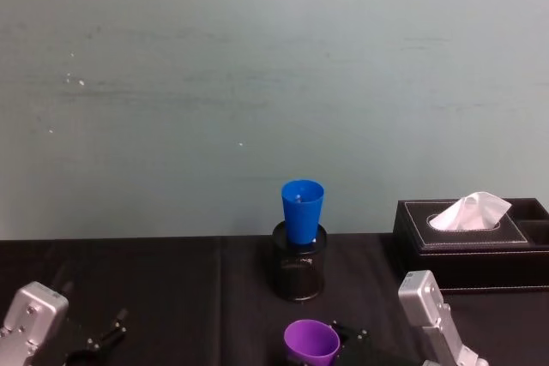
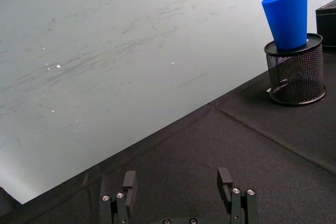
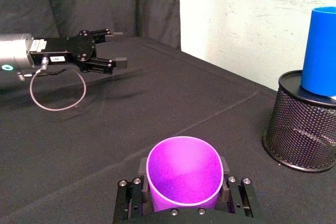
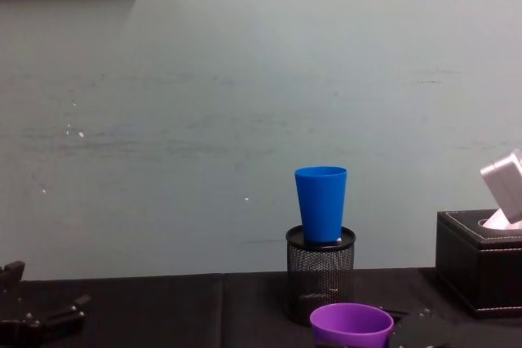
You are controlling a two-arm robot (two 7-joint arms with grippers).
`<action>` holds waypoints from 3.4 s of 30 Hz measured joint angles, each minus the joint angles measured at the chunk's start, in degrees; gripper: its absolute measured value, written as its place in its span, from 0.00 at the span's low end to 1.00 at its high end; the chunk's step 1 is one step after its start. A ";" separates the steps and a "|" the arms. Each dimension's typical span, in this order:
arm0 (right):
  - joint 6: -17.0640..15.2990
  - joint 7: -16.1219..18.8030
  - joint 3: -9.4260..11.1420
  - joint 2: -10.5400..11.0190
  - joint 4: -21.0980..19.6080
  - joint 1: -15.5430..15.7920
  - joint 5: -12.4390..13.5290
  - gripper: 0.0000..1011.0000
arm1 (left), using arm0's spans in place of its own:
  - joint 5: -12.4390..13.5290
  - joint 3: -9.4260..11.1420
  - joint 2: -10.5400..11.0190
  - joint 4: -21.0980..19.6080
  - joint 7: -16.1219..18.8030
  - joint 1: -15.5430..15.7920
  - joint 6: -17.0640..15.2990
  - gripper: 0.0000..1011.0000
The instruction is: Pick up one cup with a gripper and tap it against the other cup.
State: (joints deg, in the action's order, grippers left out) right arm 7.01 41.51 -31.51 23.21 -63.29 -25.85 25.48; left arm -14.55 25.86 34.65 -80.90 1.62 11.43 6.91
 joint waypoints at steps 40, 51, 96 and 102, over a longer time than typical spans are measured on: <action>0.21 0.15 0.31 -0.61 0.92 -0.06 -0.55 0.99 | 0.00 0.00 0.00 0.00 0.00 0.00 0.00 0.99; 3.22 -0.89 1.21 -0.47 -1.09 0.82 -1.16 0.99 | 0.01 0.00 0.00 0.00 0.00 0.00 0.00 0.99; 5.69 -34.98 14.16 -8.58 -4.42 7.66 -13.65 0.99 | 0.00 0.00 0.00 0.00 0.00 0.00 0.00 0.99; 5.68 -35.07 14.21 -8.58 -4.52 7.69 -13.55 0.99 | 0.00 0.00 0.00 0.00 0.00 0.00 0.00 0.99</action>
State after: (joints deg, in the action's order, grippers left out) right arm 12.69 6.44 -17.30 14.63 -67.80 -18.17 11.93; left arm -14.55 25.86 34.65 -80.90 1.62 11.43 6.91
